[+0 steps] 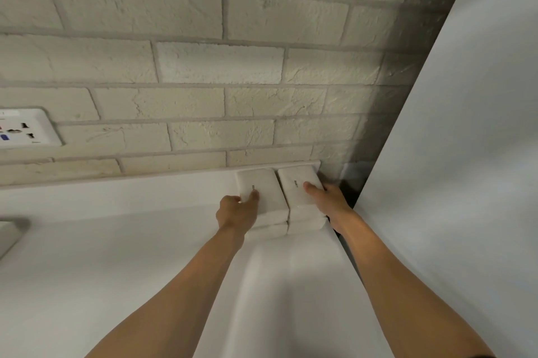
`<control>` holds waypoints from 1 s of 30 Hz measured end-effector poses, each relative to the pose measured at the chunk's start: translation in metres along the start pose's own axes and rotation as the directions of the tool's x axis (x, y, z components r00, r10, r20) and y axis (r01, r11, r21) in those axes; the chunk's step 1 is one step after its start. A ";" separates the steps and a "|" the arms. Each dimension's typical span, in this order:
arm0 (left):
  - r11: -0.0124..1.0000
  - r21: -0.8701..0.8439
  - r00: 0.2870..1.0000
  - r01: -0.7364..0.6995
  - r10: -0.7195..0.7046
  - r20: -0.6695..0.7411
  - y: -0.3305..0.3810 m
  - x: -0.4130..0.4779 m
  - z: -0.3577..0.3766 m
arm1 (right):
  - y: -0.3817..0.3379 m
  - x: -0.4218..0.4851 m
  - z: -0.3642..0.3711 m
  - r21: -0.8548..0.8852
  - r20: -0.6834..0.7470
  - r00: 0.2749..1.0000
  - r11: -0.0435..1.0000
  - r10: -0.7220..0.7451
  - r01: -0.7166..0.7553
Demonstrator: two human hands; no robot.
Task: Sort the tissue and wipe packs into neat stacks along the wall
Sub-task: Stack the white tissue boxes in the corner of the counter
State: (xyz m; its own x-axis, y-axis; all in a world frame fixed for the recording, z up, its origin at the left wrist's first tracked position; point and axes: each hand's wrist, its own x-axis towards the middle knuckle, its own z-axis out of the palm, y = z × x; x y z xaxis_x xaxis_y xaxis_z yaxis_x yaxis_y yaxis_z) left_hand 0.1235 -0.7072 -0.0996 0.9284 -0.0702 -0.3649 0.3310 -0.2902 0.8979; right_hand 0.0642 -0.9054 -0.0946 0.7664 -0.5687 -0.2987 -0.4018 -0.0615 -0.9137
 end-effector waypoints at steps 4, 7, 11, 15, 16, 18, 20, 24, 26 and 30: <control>0.999 -0.038 0.997 0.034 -0.031 0.069 0.001 -0.007 0.003 | 0.000 -0.002 0.000 0.014 0.028 1.000 1.000 0.009 -0.010; 0.997 -0.053 0.988 0.063 -0.055 0.142 -0.001 -0.009 0.009 | 0.001 -0.005 0.000 0.025 0.033 0.999 1.000 -0.003 0.002; 0.995 -0.075 0.979 0.059 -0.043 0.198 0.002 -0.013 0.012 | -0.001 -0.008 0.001 0.065 0.016 1.000 0.998 -0.007 0.006; 0.997 -0.063 0.979 0.052 -0.038 0.202 0.004 -0.014 0.011 | -0.001 -0.010 0.001 0.063 -0.014 1.000 0.998 -0.014 0.015; 0.997 -0.055 0.979 0.052 -0.040 0.201 0.005 -0.015 0.012 | 0.000 -0.009 0.001 0.059 -0.015 1.000 0.998 -0.013 0.014; 0.998 -0.041 0.979 0.045 -0.036 0.200 0.006 -0.015 0.012 | 0.000 -0.010 0.001 0.057 -0.011 1.000 0.998 -0.011 0.012; 0.998 -0.044 0.979 0.045 -0.035 0.200 0.007 -0.016 0.012 | 0.000 -0.010 0.000 0.070 -0.001 1.000 0.998 -0.004 0.004; 0.996 -0.075 0.977 0.049 -0.032 0.211 0.009 -0.019 0.009 | 0.000 -0.009 -0.002 0.073 0.013 1.000 0.997 -0.005 0.004; 0.994 -0.093 0.975 0.055 -0.033 0.222 0.011 -0.022 0.007 | -0.001 -0.008 -0.003 0.059 0.008 1.000 0.998 -0.016 0.016; 0.992 -0.112 0.972 0.057 -0.030 0.232 0.011 -0.024 -0.002 | -0.006 -0.012 -0.005 -0.050 -0.079 0.993 0.995 -0.088 0.084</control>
State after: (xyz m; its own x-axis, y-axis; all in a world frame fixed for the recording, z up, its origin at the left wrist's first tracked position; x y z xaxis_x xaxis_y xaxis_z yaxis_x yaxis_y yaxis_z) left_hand 0.1049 -0.7072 -0.0804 0.8536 -0.2812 -0.4386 0.4002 -0.1853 0.8975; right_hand 0.0553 -0.9019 -0.0841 0.7569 -0.6238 -0.1949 -0.3604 -0.1496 -0.9207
